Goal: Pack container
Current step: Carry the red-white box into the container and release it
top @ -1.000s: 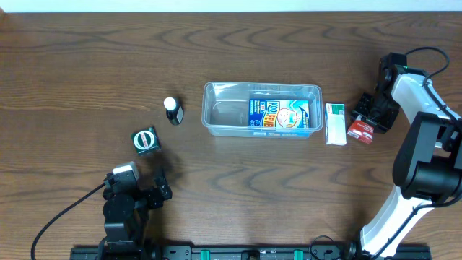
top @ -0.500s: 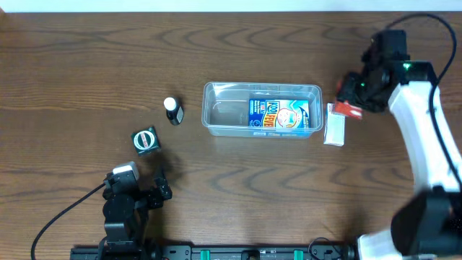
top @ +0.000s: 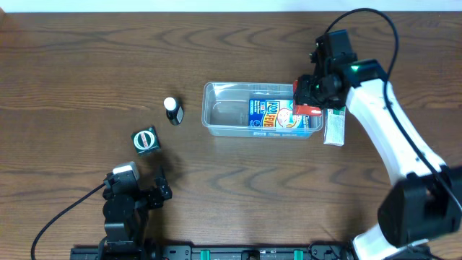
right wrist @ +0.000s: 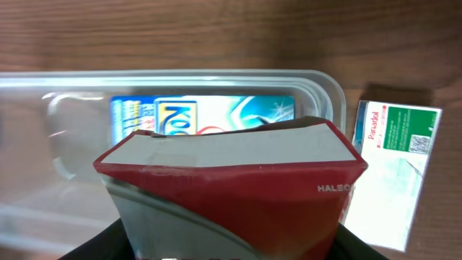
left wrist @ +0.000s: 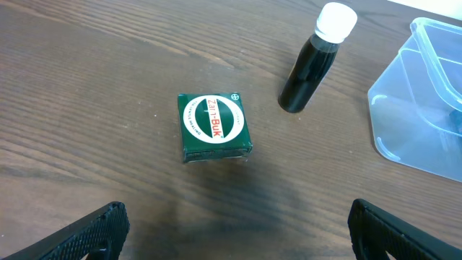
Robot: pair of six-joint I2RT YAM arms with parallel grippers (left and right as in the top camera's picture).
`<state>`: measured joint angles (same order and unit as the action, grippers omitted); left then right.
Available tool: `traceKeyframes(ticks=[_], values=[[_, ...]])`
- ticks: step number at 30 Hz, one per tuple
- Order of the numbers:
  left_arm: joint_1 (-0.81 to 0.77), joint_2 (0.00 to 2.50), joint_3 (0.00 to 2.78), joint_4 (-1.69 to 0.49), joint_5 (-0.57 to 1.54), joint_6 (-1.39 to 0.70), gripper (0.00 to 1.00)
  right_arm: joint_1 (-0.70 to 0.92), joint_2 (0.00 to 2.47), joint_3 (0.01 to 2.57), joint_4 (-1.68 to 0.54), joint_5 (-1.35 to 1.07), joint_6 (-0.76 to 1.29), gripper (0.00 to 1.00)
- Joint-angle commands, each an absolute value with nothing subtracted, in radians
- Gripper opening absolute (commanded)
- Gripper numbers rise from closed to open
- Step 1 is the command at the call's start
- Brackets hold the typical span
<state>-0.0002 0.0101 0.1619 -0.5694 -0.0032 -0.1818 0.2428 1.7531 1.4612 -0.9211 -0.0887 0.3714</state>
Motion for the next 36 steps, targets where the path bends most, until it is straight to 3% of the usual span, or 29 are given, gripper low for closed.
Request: traceKeyframes(ticks=[1,10,20,29,36], values=[[0.004,0.004,0.149,-0.566,-0.011,-0.165,0.98,0.25,1.805,1.464,-0.912,-0.075,0.4,0.54],[0.004,0.004,0.149,-0.566,-0.01,-0.165,0.98,0.252,1.871,1.463,-0.912,-0.064,0.395,0.54],[0.004,0.004,0.149,-0.566,-0.01,-0.165,0.98,0.257,1.879,1.463,-0.911,-0.027,0.395,0.67],[0.004,0.004,0.149,-0.566,-0.01,-0.165,0.98,0.257,1.878,1.463,-0.91,-0.027,0.395,0.68],[0.004,0.004,0.149,-0.566,-0.011,-0.165,0.98,0.257,1.865,1.474,-0.904,-0.026,0.395,0.74]])
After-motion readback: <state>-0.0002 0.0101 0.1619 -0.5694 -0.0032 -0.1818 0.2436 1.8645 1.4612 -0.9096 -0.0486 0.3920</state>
